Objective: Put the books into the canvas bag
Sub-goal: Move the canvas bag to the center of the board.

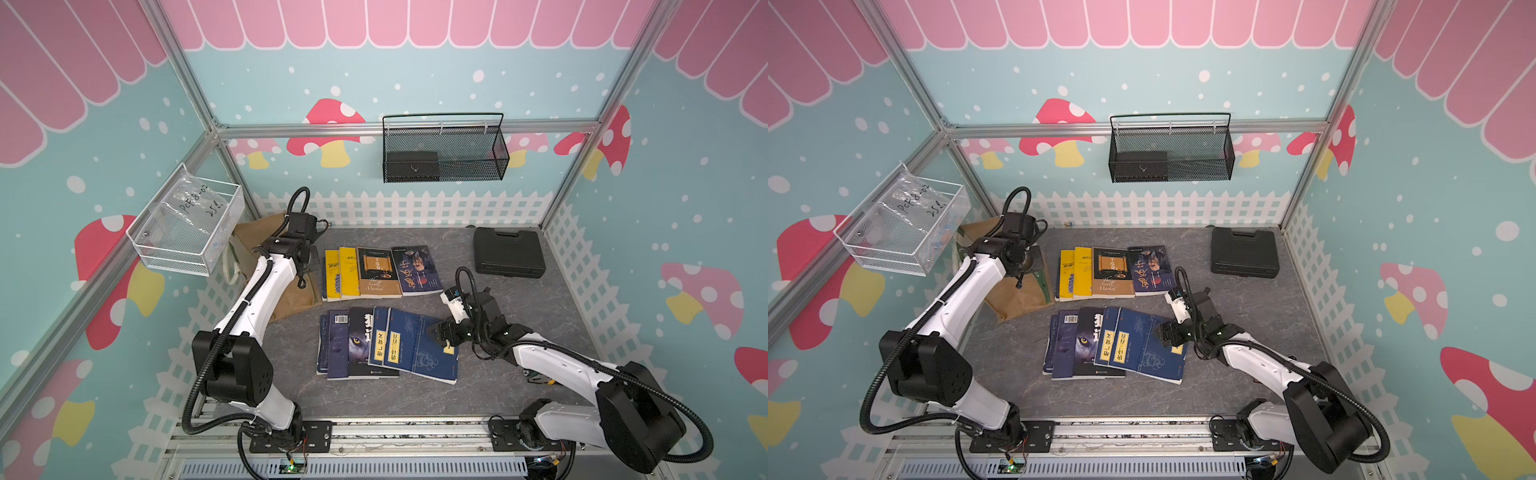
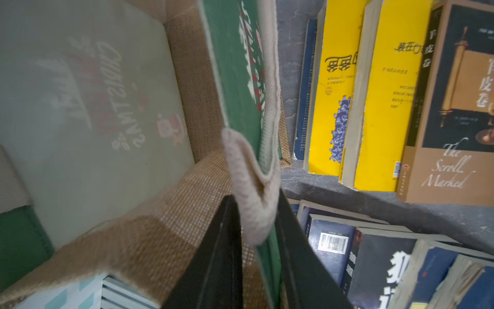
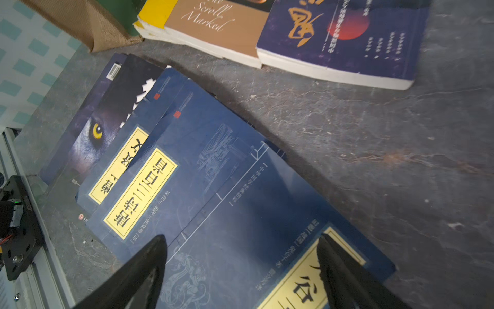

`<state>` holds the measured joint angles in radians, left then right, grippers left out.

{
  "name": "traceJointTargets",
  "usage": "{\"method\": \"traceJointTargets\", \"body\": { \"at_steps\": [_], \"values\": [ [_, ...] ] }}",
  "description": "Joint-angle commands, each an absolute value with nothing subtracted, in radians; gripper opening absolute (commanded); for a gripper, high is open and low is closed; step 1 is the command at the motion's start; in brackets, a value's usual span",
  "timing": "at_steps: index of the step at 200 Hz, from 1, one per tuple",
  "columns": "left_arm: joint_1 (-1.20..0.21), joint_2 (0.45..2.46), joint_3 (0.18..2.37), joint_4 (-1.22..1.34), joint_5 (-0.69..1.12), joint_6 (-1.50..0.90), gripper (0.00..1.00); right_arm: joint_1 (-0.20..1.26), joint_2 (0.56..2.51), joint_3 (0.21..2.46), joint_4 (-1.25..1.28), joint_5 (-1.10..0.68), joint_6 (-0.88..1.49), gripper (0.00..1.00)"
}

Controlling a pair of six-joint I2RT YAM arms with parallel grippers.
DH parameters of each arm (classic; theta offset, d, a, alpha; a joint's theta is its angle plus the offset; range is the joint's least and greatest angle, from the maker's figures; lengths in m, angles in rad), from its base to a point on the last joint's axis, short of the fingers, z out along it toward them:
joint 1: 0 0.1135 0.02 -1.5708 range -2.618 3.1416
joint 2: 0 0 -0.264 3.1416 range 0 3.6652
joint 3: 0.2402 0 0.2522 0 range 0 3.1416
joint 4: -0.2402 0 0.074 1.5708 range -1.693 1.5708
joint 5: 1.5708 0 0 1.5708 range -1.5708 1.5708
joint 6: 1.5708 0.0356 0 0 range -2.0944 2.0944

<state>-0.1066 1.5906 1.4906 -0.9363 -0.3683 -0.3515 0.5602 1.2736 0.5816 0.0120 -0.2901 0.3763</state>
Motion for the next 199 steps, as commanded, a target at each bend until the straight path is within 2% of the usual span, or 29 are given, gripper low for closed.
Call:
{"method": "traceJointTargets", "body": {
  "at_steps": [1, 21, 44, 71, 110, 160, 169, 177, 199],
  "values": [
    [-0.105, 1.538, 1.444, -0.998, -0.429, -0.356, 0.15, 0.598, 1.317, 0.627, 0.044, -0.295, 0.394, 0.9],
    [-0.124, 1.479, 1.389, -0.997, -0.5, -0.371, 0.05, 0.614, 1.346, 0.648, 0.046, -0.287, 0.39, 0.89],
    [-0.145, 1.444, 1.371, -1.03, -0.509, -0.363, 0.0, 0.615, 1.356, 0.659, 0.029, -0.244, 0.402, 0.9],
    [-0.197, 1.416, 1.377, -1.096, -0.544, -0.363, 0.0, 0.614, 1.369, 0.67, -0.024, -0.169, 0.422, 0.91],
    [-0.322, 1.408, 1.416, -1.236, -0.693, -0.41, 0.0, 0.602, 1.374, 0.651, -0.08, -0.125, 0.463, 0.94],
    [-0.394, 1.359, 1.357, -1.312, -0.697, -0.474, 0.0, 0.561, 1.323, 0.613, -0.094, -0.175, 0.431, 0.94],
    [-0.394, 1.343, 1.339, -1.312, -0.703, -0.481, 0.09, 0.563, 1.313, 0.615, -0.086, -0.206, 0.4, 0.93],
    [-0.393, 1.332, 1.329, -1.312, -0.711, -0.485, 0.12, 0.564, 1.303, 0.612, -0.081, -0.205, 0.391, 0.93],
    [-0.392, 1.322, 1.338, -1.314, -0.714, -0.479, 0.12, 0.564, 1.308, 0.639, -0.097, -0.177, 0.362, 0.94]
  ]
}}
